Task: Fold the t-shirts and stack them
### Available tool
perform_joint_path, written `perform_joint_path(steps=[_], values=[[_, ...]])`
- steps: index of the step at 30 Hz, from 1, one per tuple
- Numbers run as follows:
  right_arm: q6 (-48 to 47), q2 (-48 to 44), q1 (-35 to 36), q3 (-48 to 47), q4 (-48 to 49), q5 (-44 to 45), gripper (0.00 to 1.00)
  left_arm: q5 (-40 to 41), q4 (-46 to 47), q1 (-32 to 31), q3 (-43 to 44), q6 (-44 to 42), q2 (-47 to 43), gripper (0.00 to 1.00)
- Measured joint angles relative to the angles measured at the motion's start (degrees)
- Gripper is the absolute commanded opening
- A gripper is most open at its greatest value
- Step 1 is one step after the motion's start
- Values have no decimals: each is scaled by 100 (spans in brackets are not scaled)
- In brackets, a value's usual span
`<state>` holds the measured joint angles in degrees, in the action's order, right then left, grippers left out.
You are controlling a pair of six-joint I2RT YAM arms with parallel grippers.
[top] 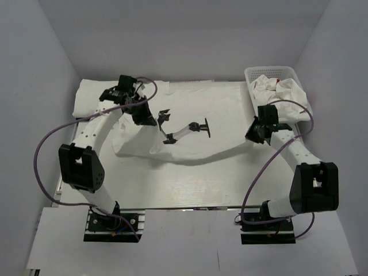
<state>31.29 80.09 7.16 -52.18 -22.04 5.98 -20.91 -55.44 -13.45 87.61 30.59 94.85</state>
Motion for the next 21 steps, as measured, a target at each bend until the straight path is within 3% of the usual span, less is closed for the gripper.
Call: perform_joint_path(steps=[12,21], values=[[-339,1021,-2,-1582,-240,181,0,874,-254,286,2931,-291,2114,0],[-627,2103,-2,-2706,-549,470,0,957,-216,487,3729,-555,2931,0]])
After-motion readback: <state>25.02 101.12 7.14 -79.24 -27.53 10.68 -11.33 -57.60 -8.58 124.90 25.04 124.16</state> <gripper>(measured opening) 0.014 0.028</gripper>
